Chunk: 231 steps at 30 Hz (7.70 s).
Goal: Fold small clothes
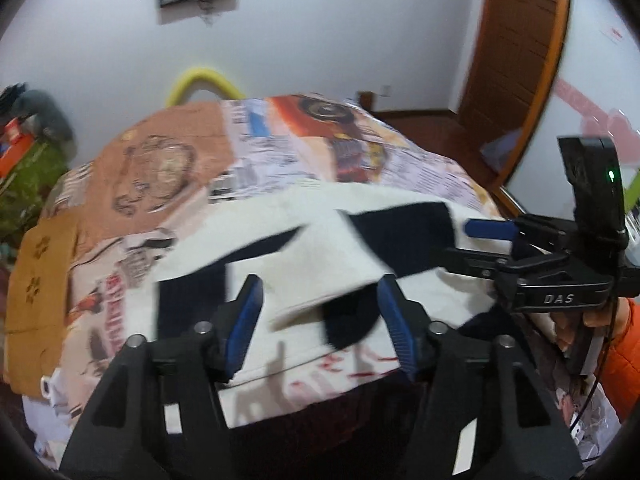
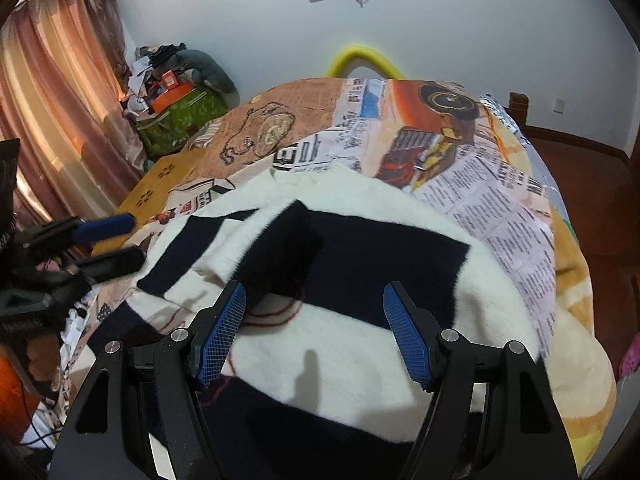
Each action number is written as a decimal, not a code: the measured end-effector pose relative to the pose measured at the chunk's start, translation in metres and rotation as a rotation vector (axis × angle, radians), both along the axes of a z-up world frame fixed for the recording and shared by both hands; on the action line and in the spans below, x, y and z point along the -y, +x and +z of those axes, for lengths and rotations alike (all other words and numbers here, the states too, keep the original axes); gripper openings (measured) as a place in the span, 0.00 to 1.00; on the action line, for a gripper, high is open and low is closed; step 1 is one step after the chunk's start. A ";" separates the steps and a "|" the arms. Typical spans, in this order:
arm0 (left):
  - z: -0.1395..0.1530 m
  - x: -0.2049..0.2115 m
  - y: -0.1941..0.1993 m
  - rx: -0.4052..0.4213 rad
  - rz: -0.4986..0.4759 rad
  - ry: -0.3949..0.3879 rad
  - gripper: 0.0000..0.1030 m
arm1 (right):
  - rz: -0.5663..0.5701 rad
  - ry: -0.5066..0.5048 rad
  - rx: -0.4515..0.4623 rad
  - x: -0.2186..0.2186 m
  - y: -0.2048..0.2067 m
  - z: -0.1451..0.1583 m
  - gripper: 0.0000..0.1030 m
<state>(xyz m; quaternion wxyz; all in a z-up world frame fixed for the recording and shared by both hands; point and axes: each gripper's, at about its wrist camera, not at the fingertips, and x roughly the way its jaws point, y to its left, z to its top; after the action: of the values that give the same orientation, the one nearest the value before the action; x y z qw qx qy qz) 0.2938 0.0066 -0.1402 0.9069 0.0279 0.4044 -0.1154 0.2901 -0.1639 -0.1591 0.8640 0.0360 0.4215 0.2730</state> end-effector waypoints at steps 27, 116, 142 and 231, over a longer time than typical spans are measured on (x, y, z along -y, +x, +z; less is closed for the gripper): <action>-0.144 -0.186 0.004 -0.325 0.432 0.035 0.64 | -0.024 -0.399 0.239 -0.091 0.031 -0.011 0.71; -0.107 -0.085 -0.035 -0.271 0.290 0.013 0.63 | -0.419 -0.168 0.007 0.151 -0.052 -0.012 0.07; -0.091 -0.116 -0.057 -0.212 0.365 0.010 0.63 | 0.089 -0.232 -0.021 -0.074 0.003 -0.051 0.11; -0.088 -0.167 -0.041 -0.199 0.424 -0.138 0.65 | 0.118 -0.121 0.162 -0.063 -0.008 0.033 0.49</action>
<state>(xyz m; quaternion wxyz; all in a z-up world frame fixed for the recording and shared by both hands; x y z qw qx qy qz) 0.2529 0.1731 -0.2278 0.8664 -0.1311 0.4795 0.0479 0.2824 -0.1009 -0.1260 0.8784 -0.0633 0.3673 0.2992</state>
